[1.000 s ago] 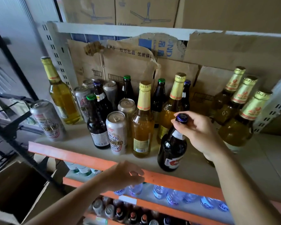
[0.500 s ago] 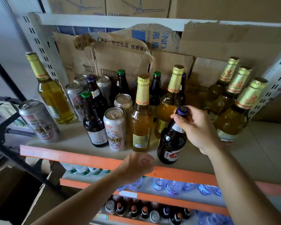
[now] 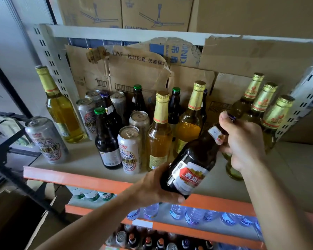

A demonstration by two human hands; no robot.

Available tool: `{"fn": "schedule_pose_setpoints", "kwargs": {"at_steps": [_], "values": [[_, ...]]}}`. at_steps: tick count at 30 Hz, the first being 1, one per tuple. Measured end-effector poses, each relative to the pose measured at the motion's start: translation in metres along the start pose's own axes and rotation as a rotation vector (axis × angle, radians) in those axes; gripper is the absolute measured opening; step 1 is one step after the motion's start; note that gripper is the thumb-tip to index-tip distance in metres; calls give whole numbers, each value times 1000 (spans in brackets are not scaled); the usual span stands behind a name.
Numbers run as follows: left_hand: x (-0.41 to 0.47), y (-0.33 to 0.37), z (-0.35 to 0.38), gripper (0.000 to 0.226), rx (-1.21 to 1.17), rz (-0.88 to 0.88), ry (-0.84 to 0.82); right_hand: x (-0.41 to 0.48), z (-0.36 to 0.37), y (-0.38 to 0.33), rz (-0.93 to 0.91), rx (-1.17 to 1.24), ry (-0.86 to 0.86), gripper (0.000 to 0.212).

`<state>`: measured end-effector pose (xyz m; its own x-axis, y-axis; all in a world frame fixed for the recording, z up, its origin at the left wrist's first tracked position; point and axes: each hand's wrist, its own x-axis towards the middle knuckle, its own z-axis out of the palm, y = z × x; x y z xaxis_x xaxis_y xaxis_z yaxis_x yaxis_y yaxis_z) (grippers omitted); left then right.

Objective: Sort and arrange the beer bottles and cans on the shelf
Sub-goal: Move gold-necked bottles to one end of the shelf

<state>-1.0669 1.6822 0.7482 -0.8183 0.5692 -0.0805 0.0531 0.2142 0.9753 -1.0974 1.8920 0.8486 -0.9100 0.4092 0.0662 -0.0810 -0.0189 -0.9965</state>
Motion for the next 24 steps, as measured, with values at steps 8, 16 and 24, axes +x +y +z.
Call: {"fn": "schedule_pose_setpoints", "kwargs": {"at_steps": [8,16,24], "values": [[-34,20,-17,55,-58,53,-1,-10,15,-13,21,16,-167,21],[-75,18,-48,64,-192,-4,18,-38,46,-4,83,141,-333,28],[-117,7,-80,65,-205,24,108,-72,97,-16,-51,156,-491,19]]}}
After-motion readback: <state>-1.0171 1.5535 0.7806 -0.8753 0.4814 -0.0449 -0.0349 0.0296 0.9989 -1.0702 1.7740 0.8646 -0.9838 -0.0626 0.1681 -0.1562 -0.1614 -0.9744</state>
